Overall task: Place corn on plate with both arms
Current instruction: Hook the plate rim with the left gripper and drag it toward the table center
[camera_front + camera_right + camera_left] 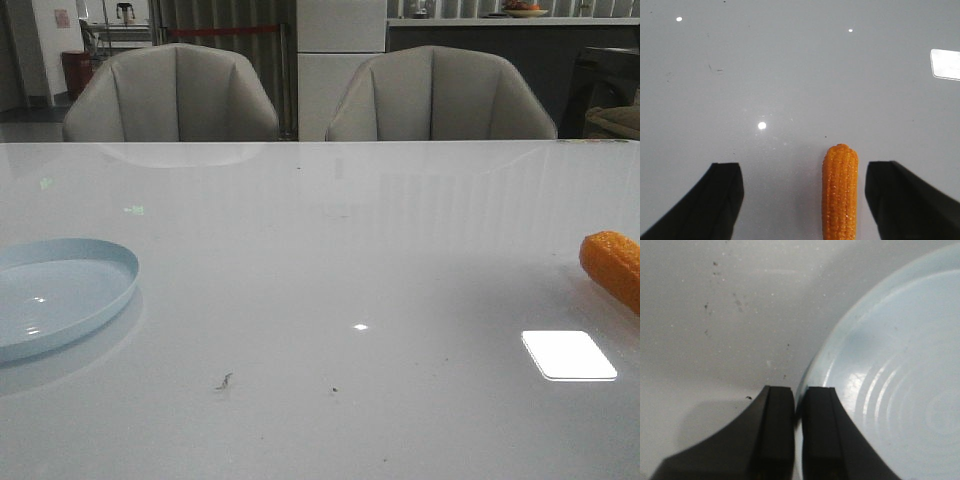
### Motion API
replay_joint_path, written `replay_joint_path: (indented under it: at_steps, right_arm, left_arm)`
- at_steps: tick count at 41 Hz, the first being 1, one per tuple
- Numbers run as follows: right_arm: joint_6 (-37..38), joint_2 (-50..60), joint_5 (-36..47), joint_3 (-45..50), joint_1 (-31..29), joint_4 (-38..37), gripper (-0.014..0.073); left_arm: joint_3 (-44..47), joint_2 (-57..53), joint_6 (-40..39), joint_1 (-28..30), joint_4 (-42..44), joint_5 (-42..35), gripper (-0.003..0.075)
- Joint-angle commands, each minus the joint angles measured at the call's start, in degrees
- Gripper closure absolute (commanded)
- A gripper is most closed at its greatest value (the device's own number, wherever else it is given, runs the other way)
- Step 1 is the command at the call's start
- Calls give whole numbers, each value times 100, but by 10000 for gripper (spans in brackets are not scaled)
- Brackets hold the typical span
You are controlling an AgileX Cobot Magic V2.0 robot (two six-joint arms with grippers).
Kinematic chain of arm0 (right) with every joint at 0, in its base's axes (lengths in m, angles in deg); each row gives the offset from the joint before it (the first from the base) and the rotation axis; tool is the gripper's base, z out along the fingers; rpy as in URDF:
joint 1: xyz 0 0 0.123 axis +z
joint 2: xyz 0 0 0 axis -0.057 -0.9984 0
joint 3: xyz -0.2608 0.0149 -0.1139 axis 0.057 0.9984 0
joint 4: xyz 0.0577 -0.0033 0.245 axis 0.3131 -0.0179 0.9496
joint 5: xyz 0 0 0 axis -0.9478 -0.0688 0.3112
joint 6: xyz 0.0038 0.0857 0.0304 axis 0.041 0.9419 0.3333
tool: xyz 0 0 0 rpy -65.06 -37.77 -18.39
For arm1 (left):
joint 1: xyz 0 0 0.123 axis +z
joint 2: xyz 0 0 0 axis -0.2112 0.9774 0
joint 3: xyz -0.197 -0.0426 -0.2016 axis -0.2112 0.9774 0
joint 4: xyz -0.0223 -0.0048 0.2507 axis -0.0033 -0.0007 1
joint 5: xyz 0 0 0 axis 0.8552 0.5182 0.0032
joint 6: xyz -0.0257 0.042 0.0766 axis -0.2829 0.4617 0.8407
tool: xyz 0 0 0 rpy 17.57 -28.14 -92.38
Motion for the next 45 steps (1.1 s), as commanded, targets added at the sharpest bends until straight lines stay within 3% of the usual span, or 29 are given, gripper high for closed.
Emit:
replay_joint_path:
  at_steps: [1, 16, 26, 37, 45]
  right_arm:
    - [-20, 57, 382, -207, 4, 30, -13]
    - [-20, 57, 298, -207, 4, 30, -13]
    - [-20, 57, 266, -207, 4, 30, -13]
    - [-20, 57, 266, -207, 4, 30, -13]
    - [-20, 57, 266, -207, 4, 30, -13]
  left_arm:
    - [-167, -293, -36, -6, -68, -86, 621]
    - [-367, -305, -22, -6, -68, -81, 631]
    - [-1039, -305, 51, -6, -115, 443, 631]
    - [-1931, -305, 779, -19, -1466, 1142, 631]
    - [-2404, -305, 996, -338, -2296, 1439, 631]
